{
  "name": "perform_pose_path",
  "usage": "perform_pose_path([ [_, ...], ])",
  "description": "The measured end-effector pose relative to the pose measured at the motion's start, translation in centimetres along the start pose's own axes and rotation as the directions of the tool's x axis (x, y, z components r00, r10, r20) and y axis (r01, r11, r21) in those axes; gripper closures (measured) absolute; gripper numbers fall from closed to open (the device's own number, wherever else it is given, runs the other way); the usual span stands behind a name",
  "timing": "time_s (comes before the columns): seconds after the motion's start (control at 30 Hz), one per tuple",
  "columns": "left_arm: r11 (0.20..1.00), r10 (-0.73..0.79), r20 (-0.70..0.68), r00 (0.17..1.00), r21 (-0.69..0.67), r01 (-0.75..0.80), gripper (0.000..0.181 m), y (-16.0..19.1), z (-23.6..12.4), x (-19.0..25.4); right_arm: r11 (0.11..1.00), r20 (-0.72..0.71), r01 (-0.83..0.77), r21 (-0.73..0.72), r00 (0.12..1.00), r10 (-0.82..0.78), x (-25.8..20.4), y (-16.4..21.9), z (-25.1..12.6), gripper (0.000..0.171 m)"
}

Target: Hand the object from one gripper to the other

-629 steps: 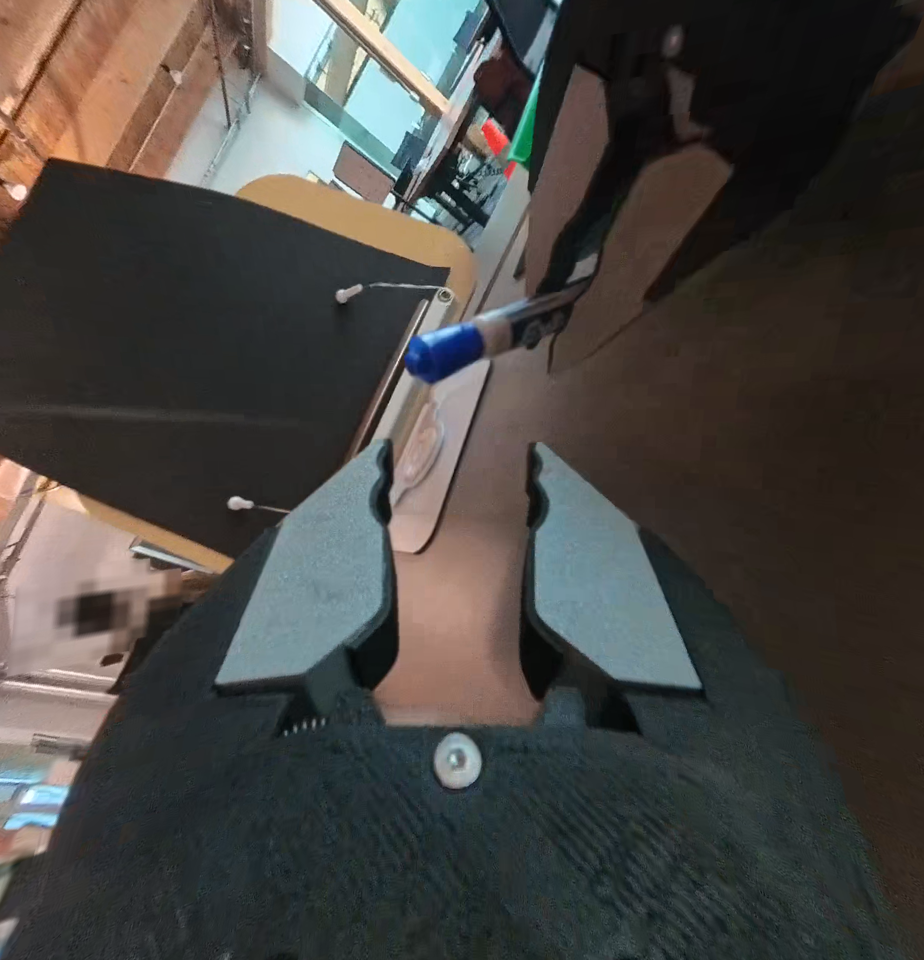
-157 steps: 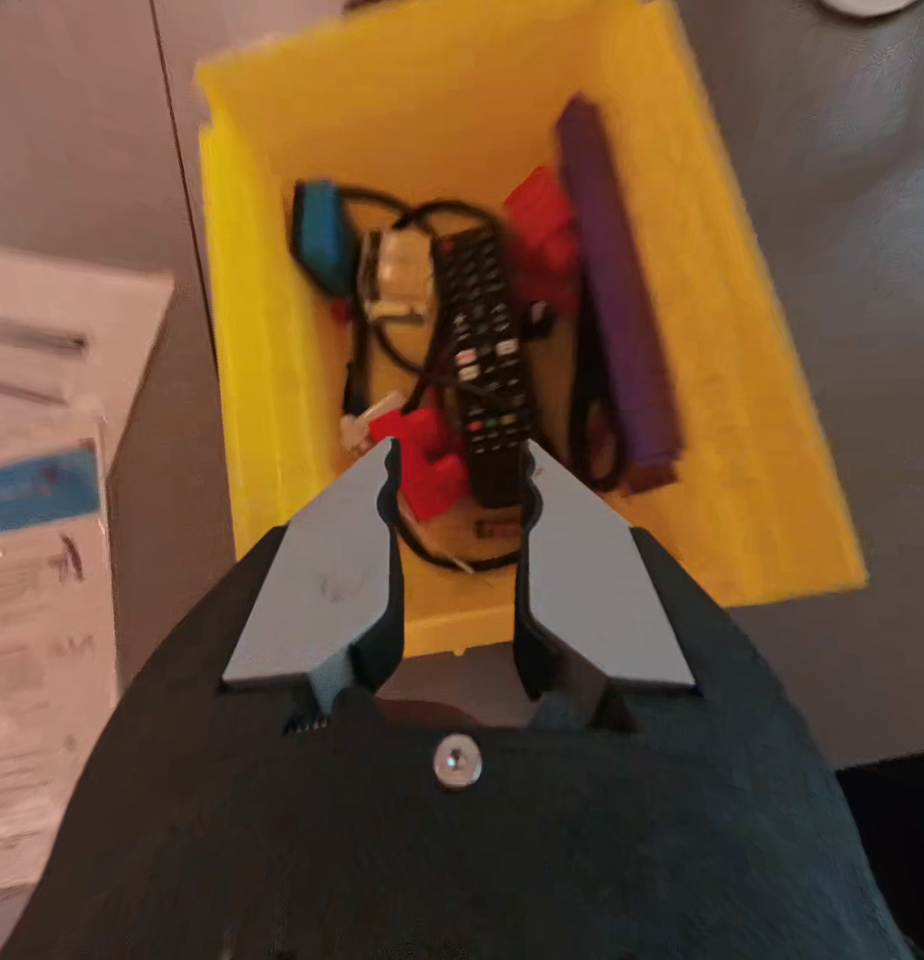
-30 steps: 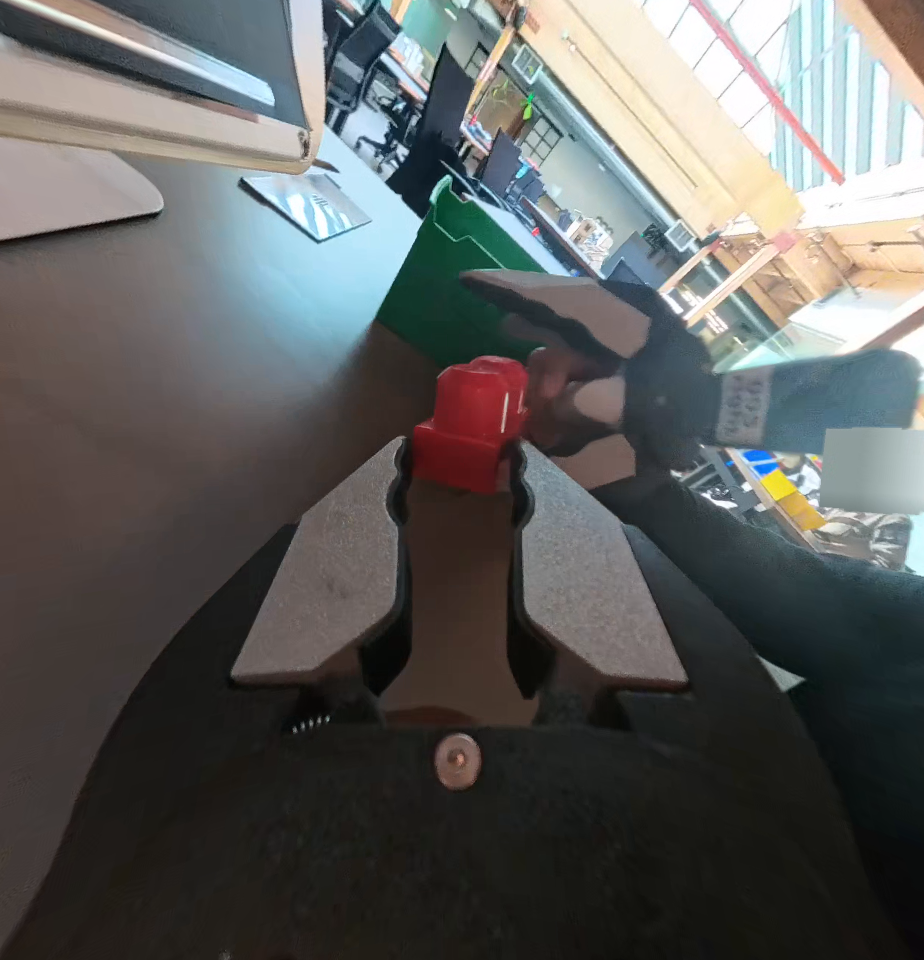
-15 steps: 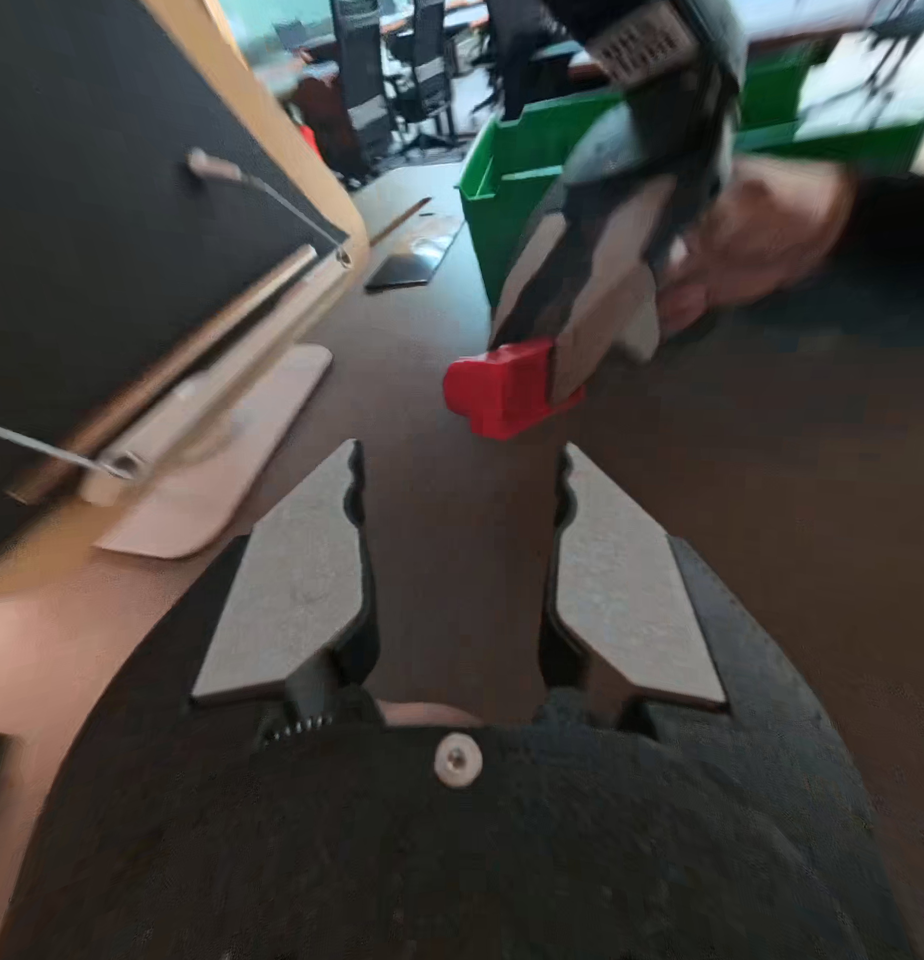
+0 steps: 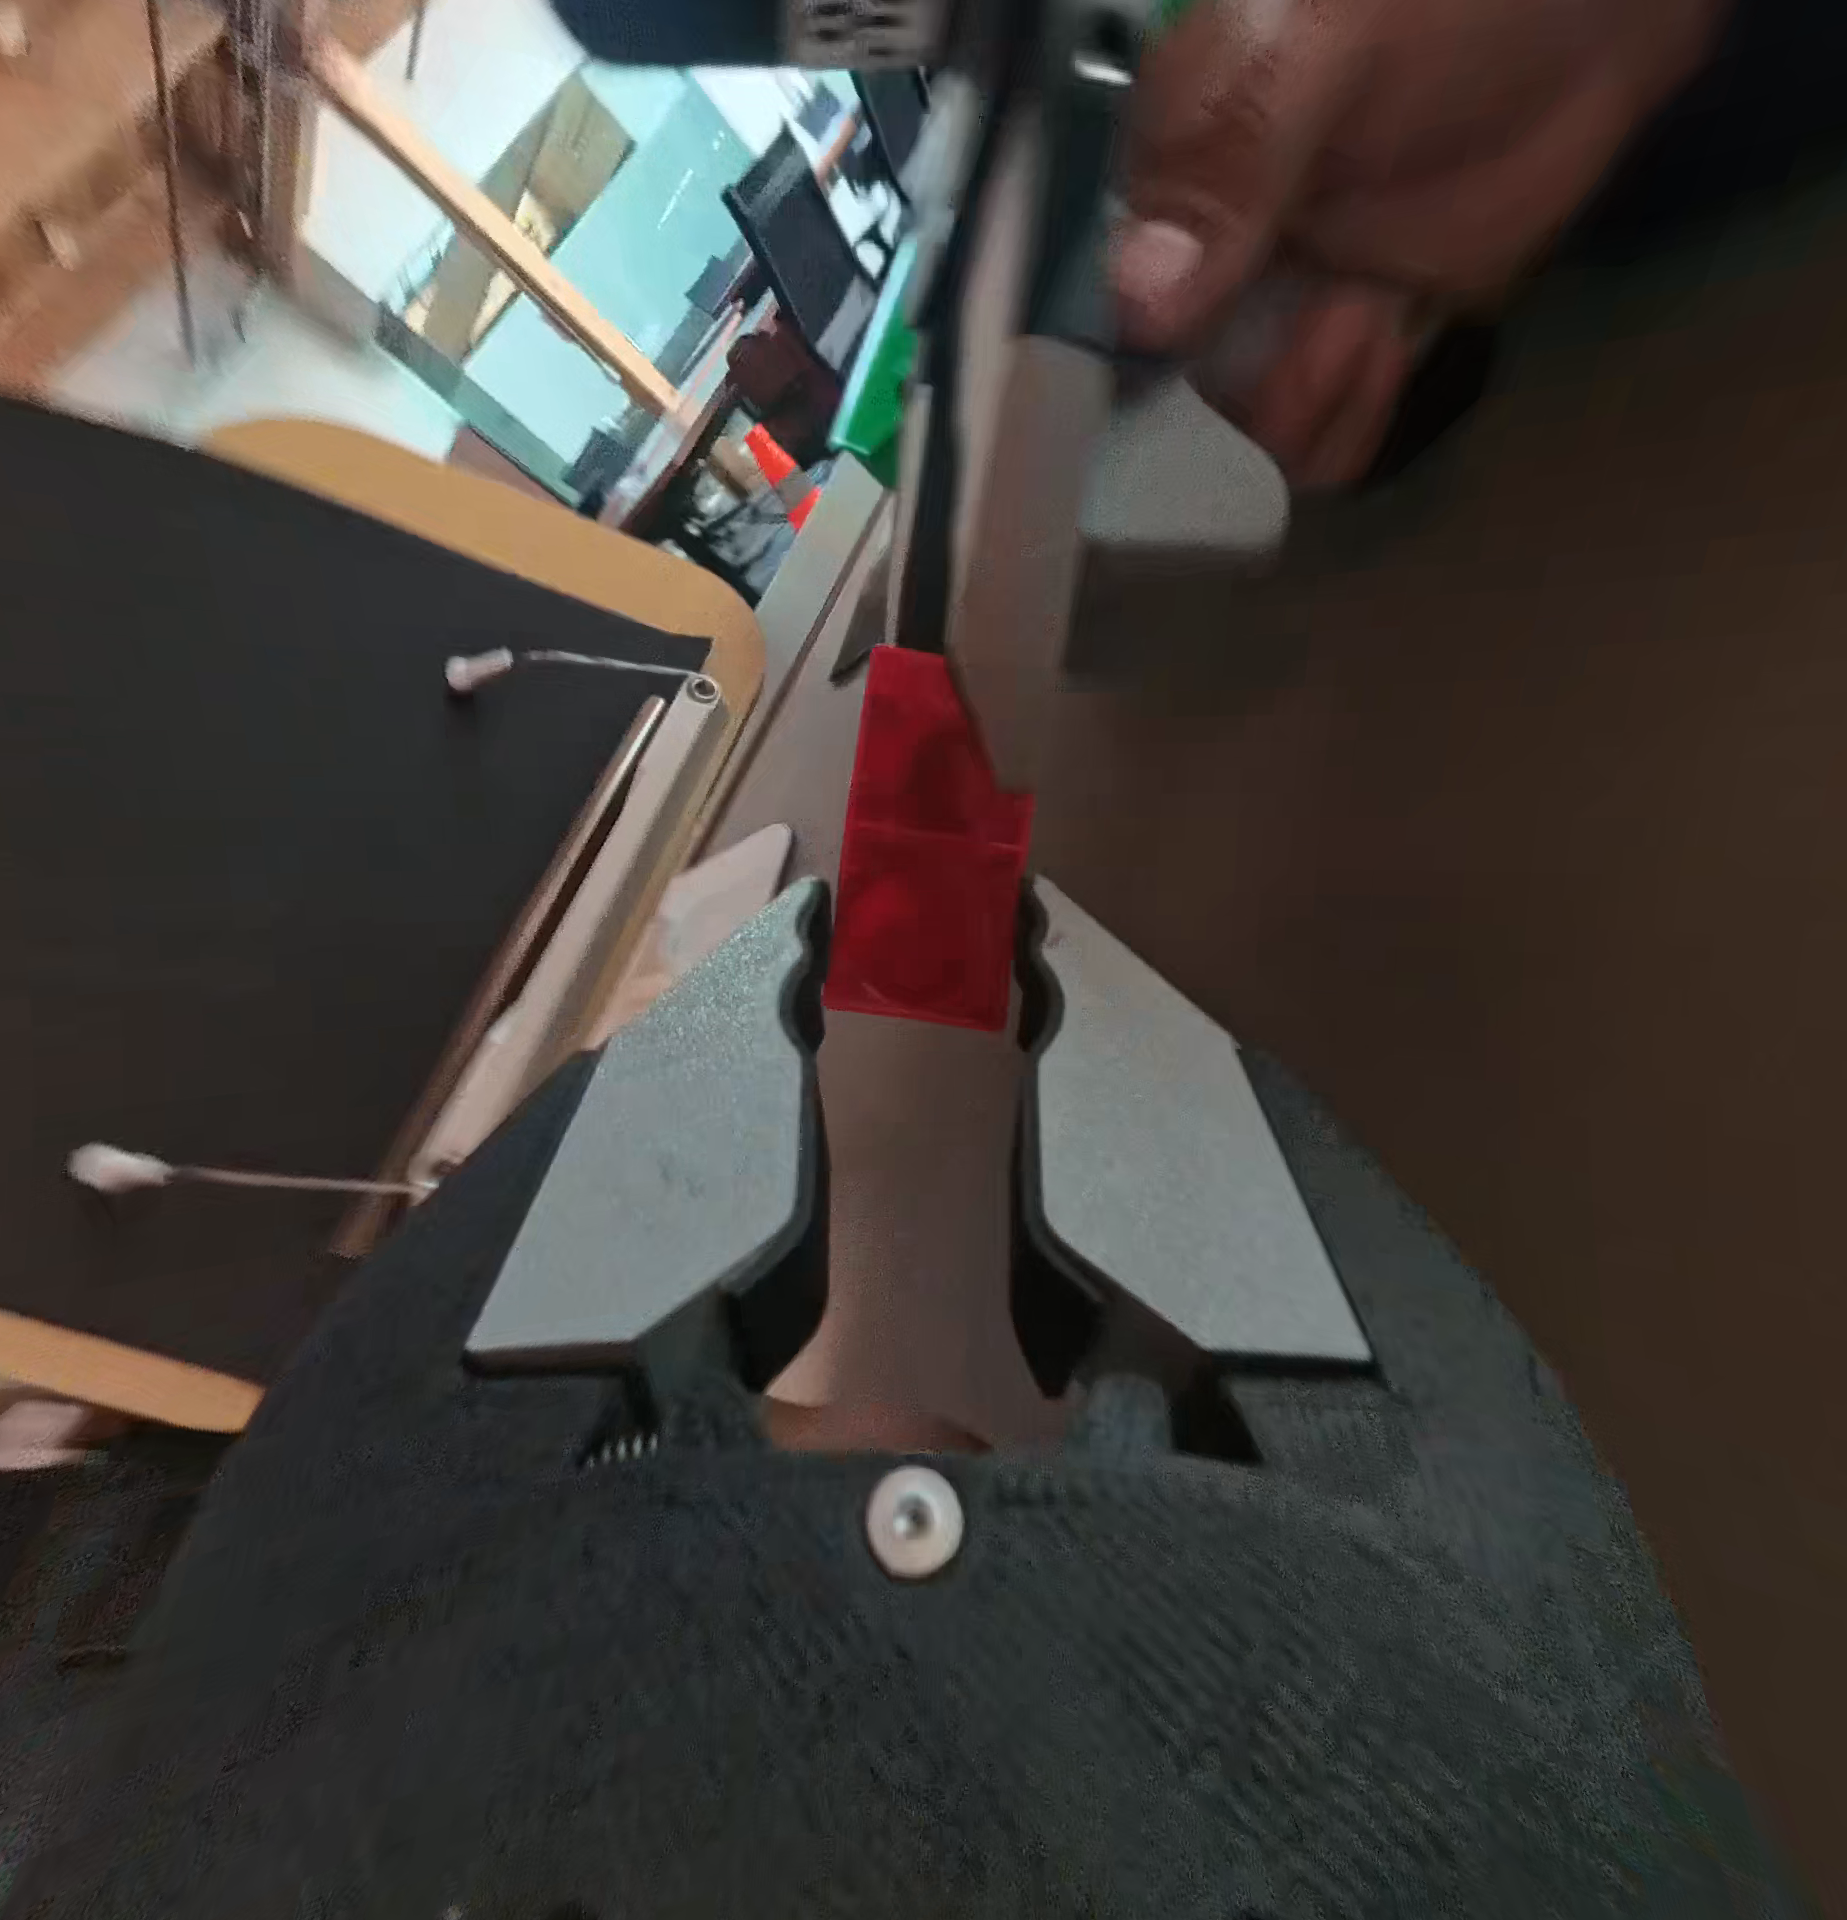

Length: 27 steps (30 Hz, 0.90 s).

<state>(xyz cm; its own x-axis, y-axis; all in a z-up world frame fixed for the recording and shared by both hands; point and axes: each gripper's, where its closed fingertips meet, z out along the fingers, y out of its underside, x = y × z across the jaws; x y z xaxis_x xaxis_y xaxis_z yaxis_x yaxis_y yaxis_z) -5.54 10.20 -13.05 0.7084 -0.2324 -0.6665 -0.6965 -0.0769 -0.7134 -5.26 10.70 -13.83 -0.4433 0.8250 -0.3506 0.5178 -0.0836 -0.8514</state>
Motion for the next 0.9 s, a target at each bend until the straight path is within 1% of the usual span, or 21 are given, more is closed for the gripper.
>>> perform_pose_path([
  [0.03, 0.99, -0.139, -0.029, 0.99, 0.034, 0.14, 0.149, -0.4, -0.2, -0.5, 0.998, 0.001, 0.03, 0.05, 1.0, -0.03, -0.2, -0.9, -0.5, 0.108],
  [0.1, 0.929, -0.354, -0.131, 0.926, 0.064, 0.365, 0.149, -0.8, -0.4, -0.8, 0.985, 0.005, 0.109, 0.133, 0.994, -0.111, -0.9, -2.4, -1.4, 0.099],
  [0.17, 0.836, -0.51, -0.253, 0.822, 0.082, 0.543, 0.149, -1.4, -0.7, -0.7, 0.964, -0.003, 0.21, 0.161, 0.977, -0.213, -1.9, -2.9, -1.8, 0.103],
  [0.2, 0.78, -0.564, -0.345, 0.75, 0.078, 0.621, 0.149, -2.0, -1.1, -0.2, 0.951, -0.015, 0.262, 0.166, 0.965, -0.263, -2.3, -3.0, -1.8, 0.107],
  [0.23, 0.721, -0.613, -0.397, 0.683, 0.074, 0.689, 0.149, -2.4, -1.3, -0.3, 0.935, -0.021, 0.315, 0.164, 0.949, -0.316, -2.8, -2.9, -1.7, 0.114],
  [0.27, 0.672, -0.643, -0.425, 0.637, 0.085, 0.735, 0.149, -2.8, -1.4, -0.6, 0.917, -0.037, 0.365, 0.16, 0.931, -0.364, -3.2, -2.9, -1.6, 0.121],
  [0.33, 0.611, -0.653, -0.518, 0.552, 0.07, 0.789, 0.148, -3.7, -1.9, -0.1, 0.884, -0.063, 0.438, 0.166, 0.899, -0.434, -3.9, -2.9, -1.2, 0.131],
  [0.43, 0.546, -0.672, -0.564, 0.479, 0.059, 0.835, 0.147, -4.3, -2.3, -0.4, 0.871, -0.05, 0.443, 0.211, 0.895, -0.443, -4.7, -3.5, -1.6, 0.135],
  [0.47, 0.529, -0.685, -0.562, 0.464, 0.054, 0.847, 0.145, -4.2, -2.3, -0.6, 0.868, -0.051, 0.431, 0.247, 0.9, -0.432, -4.8, -4.0, -1.8, 0.142],
  [0.5, 0.515, -0.709, -0.542, 0.452, 0.04, 0.856, 0.146, -3.7, -2.0, -0.9, 0.86, -0.075, 0.423, 0.285, 0.904, -0.42, -4.6, -4.6, -2.3, 0.142],
  [0.53, 0.507, -0.728, -0.525, 0.441, 0.02, 0.862, 0.142, -3.1, -1.7, -1.0, 0.852, -0.114, 0.423, 0.309, 0.906, -0.409, -4.1, -5.2, -2.7, 0.142],
  [0.6, 0.495, -0.754, -0.497, 0.429, 0.0, 0.869, 0.156, -2.1, -1.3, -1.2, 0.841, -0.173, 0.446, 0.306, 0.895, -0.412, -3.4, -5.7, -3.5, 0.143],
  [0.63, 0.478, -0.777, -0.47, 0.419, -0.009, 0.878, 0.154, -1.6, -1.0, -1.4, 0.834, -0.226, 0.476, 0.278, 0.877, -0.425, -2.8, -5.7, -3.6, 0.142],
  [0.67, 0.457, -0.799, -0.455, 0.394, -0.033, 0.889, 0.144, -1.1, -0.7, -1.4, 0.819, -0.303, 0.522, 0.237, 0.841, -0.449, -2.1, -5.7, -3.7, 0.143],
  [0.7, 0.432, -0.816, -0.454, 0.358, -0.067, 0.899, 0.129, -0.8, -0.5, -1.3, 0.795, -0.385, 0.577, 0.186, 0.788, -0.481, -1.4, -5.9, -3.8, 0.142],
  [0.73, 0.411, -0.826, -0.461, 0.323, -0.101, 0.906, 0.116, -0.7, -0.4, -1.0, 0.766, -0.466, 0.63, 0.126, 0.72, -0.515, -0.7, -6.0, -3.9, 0.142],
  [0.8, 0.37, -0.836, -0.48, 0.266, -0.133, 0.92, 0.097, -0.8, -0.3, -0.7, 0.69, -0.587, 0.722, -0.04, 0.542, -0.602, 0.4, -5.7, -3.7, 0.142],
  [0.83, 0.345, -0.833, -0.5, 0.237, -0.136, 0.929, 0.091, -1.1, -0.4, -0.6, 0.634, -0.608, 0.761, -0.138, 0.44, -0.661, 0.6, -5.3, -3.3, 0.142],
  [0.9, 0.304, -0.82, -0.542, 0.182, -0.144, 0.942, 0.09, -1.8, -0.6, -0.6, 0.5, -0.598, 0.812, -0.302, 0.247, -0.763, 0.3, -4.6, -2.2, 0.142],
])
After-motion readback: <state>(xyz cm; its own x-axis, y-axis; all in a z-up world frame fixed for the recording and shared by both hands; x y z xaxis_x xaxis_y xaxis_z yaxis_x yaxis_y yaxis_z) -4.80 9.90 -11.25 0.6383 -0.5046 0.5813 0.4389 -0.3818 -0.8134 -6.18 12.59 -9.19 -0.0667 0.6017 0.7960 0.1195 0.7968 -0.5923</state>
